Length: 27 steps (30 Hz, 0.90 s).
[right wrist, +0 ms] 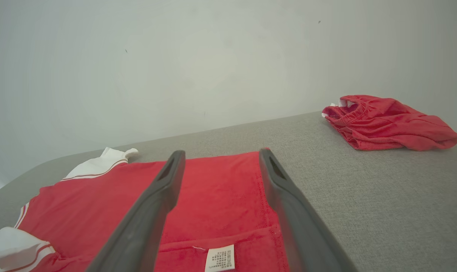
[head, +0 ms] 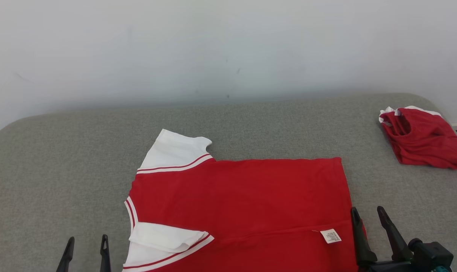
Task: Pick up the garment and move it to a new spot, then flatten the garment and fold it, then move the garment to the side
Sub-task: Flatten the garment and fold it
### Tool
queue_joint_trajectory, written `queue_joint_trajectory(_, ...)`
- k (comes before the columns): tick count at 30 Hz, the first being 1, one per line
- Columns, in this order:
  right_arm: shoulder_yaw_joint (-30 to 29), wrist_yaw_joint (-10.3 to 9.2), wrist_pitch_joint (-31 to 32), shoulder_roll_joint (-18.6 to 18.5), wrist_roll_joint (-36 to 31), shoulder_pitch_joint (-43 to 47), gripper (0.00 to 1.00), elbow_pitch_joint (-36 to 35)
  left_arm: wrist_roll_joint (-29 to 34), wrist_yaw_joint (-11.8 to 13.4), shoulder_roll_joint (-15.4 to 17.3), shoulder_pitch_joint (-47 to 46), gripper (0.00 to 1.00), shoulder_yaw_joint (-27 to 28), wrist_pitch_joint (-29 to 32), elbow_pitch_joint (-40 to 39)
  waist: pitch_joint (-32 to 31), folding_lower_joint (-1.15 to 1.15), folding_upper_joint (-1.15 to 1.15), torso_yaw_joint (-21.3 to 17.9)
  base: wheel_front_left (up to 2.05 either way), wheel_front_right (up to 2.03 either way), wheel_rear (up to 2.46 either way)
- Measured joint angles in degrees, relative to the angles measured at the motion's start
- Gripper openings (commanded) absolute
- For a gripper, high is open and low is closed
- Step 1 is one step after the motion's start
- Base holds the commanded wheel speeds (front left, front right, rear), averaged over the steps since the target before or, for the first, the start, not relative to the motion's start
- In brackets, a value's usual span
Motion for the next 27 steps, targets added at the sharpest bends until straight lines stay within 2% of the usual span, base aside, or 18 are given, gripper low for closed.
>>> queue_joint_trajectory(10, 0.59, 0.00, -0.01, 0.34, -1.43, -0.09, 1.00, 1.93, 2.40, -2.86, -3.33, 0.49, 1.00, 4.21, 0.00, 1.20, 0.28, 0.00, 0.00, -0.58, 0.00, 0.00, 0.00)
queue_joint_trajectory(15, 2.15, 0.00, -0.01, -0.51, -0.74, -3.78, 1.00, 5.47, 2.48, -4.54, -3.04, -2.09, 1.00, 6.26, 0.00, 2.72, 0.76, 0.00, 0.00, -1.50, 0.00, 0.00, 0.00)
queue_joint_trajectory(20, 3.46, 0.00, 1.71, -2.79, -0.20, -11.46, 1.00, 10.66, 2.96, -6.93, 0.46, -10.86, 1.00, 6.04, 0.14, 6.50, 2.09, 0.00, 0.00, -2.75, 0.00, 0.00, 0.00)
queue_joint_trajectory(27, 5.78, 0.00, 4.66, -5.22, 1.86, -25.58, 1.00, 17.08, 1.32, -9.40, 6.32, -29.99, 1.00, 3.76, 6.08, 12.45, 7.13, 0.02, 0.00, -4.34, 0.00, 0.00, 0.00)
